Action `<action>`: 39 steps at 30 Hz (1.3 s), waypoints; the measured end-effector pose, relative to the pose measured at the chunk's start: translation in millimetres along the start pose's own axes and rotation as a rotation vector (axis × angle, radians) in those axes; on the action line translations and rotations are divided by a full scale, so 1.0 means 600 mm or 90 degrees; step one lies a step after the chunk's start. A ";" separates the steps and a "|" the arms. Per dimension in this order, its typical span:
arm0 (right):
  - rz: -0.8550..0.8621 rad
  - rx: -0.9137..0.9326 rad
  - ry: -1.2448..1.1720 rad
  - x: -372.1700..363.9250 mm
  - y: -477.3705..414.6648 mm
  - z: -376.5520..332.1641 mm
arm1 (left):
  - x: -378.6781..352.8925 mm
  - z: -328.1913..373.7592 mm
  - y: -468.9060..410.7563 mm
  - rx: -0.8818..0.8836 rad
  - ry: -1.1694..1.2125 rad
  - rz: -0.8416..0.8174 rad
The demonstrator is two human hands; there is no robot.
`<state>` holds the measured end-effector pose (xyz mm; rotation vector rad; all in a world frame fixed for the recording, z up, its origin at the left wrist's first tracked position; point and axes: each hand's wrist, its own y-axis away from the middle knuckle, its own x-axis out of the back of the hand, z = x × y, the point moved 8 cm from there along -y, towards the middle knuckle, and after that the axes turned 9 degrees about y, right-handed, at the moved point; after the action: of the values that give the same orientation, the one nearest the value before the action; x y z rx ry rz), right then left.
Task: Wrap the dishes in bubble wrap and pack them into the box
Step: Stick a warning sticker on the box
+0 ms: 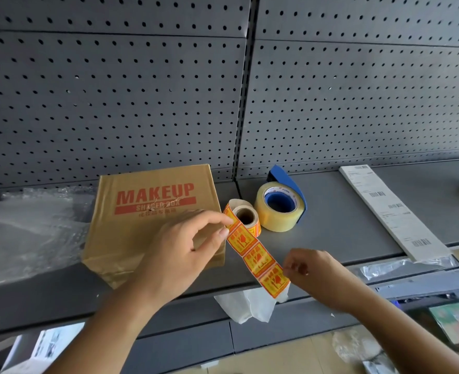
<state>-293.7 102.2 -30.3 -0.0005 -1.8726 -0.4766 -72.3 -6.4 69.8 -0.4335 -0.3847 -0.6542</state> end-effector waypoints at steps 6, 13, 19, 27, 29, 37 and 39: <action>-0.065 0.012 -0.403 0.019 0.007 -0.039 | 0.001 0.005 0.005 0.006 -0.001 0.021; -0.005 0.018 -0.866 0.076 0.006 -0.087 | -0.007 0.003 0.006 0.015 0.050 0.021; 0.037 0.016 -0.926 0.089 -0.006 -0.127 | -0.012 -0.003 0.004 0.049 0.096 0.004; 0.147 -0.014 -0.702 0.094 -0.010 -0.142 | -0.006 -0.012 0.001 0.084 0.125 0.028; 0.279 0.020 -0.490 0.116 -0.001 -0.140 | -0.007 -0.014 0.000 0.093 0.129 0.027; 0.528 0.277 -0.123 0.147 0.036 -0.196 | -0.010 -0.019 -0.002 0.088 0.162 0.014; 0.521 0.280 -0.113 0.144 0.031 -0.199 | -0.010 -0.019 -0.002 0.084 0.159 0.007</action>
<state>-211.8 60.7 86.6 -0.5079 -1.9233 0.5090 -75.2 -10.1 57.5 -0.2252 -0.1863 -0.6587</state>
